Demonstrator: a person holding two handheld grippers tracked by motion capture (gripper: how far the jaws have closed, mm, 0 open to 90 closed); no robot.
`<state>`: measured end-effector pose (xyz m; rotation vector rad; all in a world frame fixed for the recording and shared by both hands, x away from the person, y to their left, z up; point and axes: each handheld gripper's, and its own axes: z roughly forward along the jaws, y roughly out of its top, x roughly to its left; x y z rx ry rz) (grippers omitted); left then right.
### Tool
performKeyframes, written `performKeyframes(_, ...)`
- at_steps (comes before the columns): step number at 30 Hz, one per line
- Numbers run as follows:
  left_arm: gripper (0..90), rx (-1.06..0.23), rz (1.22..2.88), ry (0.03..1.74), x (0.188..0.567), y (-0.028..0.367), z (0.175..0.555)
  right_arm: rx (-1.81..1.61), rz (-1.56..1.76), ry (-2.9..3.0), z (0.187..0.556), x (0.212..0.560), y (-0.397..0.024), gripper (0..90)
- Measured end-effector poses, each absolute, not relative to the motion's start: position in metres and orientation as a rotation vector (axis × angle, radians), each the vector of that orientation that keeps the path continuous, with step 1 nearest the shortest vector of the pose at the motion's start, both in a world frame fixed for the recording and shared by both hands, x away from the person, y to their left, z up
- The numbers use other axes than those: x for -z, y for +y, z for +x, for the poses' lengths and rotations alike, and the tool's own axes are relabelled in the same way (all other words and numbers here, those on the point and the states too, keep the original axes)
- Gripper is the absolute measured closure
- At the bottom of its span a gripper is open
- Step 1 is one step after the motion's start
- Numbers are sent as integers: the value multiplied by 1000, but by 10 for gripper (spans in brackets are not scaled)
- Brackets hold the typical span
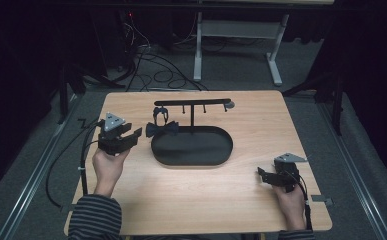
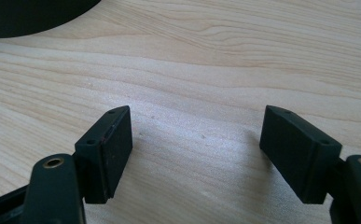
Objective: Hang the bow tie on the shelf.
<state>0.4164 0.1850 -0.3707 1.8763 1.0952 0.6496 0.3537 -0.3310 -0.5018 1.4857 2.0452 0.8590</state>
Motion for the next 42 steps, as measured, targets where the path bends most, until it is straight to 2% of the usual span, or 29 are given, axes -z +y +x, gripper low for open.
performKeyframes(23, 506, -692, 1886, 1091, 371, 191, 395, -859, 1486, 2045, 354, 502, -331, 266)
performKeyframes(42, 508, -692, 1850, 1115, 376, 203, 380, -858, 1486, 2045, 354, 502, -331, 266)
